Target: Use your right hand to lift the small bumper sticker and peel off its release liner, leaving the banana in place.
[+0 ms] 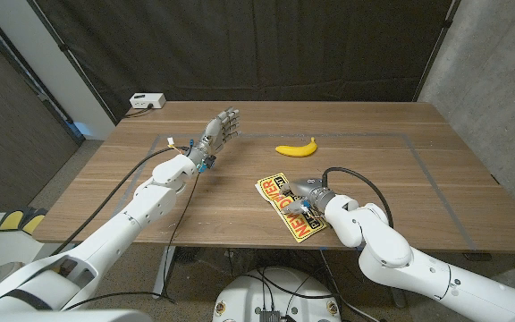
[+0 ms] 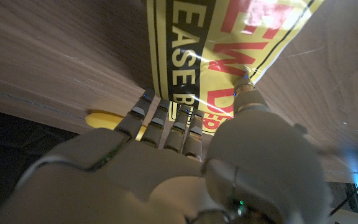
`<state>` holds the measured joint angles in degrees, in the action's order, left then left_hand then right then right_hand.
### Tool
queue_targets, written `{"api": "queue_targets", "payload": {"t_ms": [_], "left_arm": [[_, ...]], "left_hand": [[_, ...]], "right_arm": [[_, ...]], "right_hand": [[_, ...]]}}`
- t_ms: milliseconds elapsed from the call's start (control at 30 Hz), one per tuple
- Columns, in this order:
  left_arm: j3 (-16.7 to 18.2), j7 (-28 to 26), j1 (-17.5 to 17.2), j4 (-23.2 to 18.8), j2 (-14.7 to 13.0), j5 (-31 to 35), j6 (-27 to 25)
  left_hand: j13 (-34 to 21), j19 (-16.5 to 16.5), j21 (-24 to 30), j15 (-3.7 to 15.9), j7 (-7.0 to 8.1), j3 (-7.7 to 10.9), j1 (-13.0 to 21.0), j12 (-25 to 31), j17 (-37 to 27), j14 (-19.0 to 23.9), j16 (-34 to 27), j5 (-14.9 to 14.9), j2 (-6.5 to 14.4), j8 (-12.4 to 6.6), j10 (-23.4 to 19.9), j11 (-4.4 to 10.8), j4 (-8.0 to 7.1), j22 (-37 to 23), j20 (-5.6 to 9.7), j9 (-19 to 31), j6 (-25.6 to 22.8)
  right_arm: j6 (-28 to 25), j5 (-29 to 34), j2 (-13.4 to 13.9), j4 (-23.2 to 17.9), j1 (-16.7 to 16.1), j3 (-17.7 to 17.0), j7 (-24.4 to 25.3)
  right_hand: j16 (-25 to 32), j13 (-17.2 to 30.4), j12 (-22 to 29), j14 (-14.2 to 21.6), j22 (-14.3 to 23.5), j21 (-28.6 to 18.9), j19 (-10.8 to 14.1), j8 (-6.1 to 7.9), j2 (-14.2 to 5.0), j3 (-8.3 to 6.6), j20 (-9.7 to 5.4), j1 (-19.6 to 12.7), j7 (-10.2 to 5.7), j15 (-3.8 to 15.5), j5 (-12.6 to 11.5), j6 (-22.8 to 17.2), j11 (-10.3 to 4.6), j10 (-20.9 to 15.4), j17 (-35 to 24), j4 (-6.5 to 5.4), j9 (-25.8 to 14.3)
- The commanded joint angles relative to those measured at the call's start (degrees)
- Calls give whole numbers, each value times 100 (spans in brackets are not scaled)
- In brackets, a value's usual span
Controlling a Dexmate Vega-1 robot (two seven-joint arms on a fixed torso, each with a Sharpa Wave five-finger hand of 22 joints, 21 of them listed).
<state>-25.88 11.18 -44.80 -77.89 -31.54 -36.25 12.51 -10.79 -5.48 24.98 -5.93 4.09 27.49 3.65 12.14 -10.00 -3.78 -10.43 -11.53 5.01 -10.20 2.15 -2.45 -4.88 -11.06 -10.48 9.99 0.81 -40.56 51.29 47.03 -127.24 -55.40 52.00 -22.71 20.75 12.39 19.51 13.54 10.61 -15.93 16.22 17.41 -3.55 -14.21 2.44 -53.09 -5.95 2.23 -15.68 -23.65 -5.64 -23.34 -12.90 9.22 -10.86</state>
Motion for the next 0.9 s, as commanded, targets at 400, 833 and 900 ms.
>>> {"api": "queue_targets", "payload": {"t_ms": [400, 833, 900], "left_arm": [[15, 16, -31, -137, -89, -1, -64], [-129, 544, 192, -66, -165, -17, -141], [-150, 666, 234, -52, -196, -18, -149]], "left_hand": [[-11, 32, -15, -15, 31, 16, -42, -14, -23, -8, -30, -29, -8, -36, -30, -21, -22, -15, -53, 14, -9], [-12, 10, -63, -30, -25, 8, 73, 9, -15, 45, -44, -6, -143, -92, -96, -40, 125, -4, -28, 16, -129], [-31, 55, -92, -116, -131, 35, 262, 90, -25, 305, -115, 21, -245, -155, -321, -124, 347, -6, -33, 32, -351]], "right_arm": [[1311, -1189, -579, 442, -1594, -1350, 4432], [3015, -2574, -1559, 1242, -1899, -2044, 6697], [3158, -2649, -1597, 1302, -1903, -2094, 6823]], "right_hand": [[621, 212, 264, 861, 53, -227, 628, 214, -321, 136, -66, -593, -78, 769, 332, -1353, 14, -996, -334, -89, -14], [658, 177, 129, 778, 72, -290, 741, 61, -298, 228, -80, -580, -86, 695, 379, -1154, -7, -834, -387, -116, -14], [661, 174, 124, 773, 74, -296, 750, 55, -301, 237, -81, -572, -89, 687, 383, -1156, 1, -837, -390, -123, -14]]}}
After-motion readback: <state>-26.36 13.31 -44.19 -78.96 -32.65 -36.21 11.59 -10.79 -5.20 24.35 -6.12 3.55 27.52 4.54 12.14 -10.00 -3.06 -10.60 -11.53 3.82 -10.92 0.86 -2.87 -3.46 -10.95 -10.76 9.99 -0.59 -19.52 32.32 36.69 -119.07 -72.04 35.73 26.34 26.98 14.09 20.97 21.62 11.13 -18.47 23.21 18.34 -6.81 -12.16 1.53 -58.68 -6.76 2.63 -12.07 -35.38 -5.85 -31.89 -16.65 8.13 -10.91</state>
